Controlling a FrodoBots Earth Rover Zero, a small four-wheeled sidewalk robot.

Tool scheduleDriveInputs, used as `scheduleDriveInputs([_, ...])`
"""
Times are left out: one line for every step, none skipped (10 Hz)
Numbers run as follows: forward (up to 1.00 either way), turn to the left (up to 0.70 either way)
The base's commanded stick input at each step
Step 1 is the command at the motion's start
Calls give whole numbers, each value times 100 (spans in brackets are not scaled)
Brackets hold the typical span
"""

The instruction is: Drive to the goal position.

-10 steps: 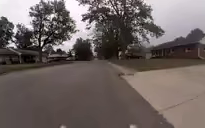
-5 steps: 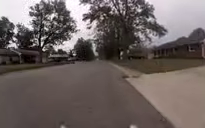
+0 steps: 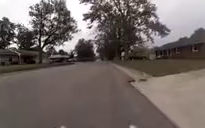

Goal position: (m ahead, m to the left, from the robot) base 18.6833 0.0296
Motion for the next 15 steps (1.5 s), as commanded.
scheduleDriveInputs([100, -17])
scheduleDriveInputs([100, -40])
scheduleDriveInputs([100, -40])
scheduleDriveInputs([100, -28])
scheduleDriveInputs([100, 0])
scheduleDriveInputs([100, 0])
scheduleDriveInputs([100, 0])
scheduleDriveInputs([100, 0])
scheduleDriveInputs([100, 0])
scheduleDriveInputs([100, 0])
scheduleDriveInputs([100, 0])
scheduleDriveInputs([100, 0])
scheduleDriveInputs([100, 0])
scheduleDriveInputs([100, 0])
scheduleDriveInputs([100, 0])
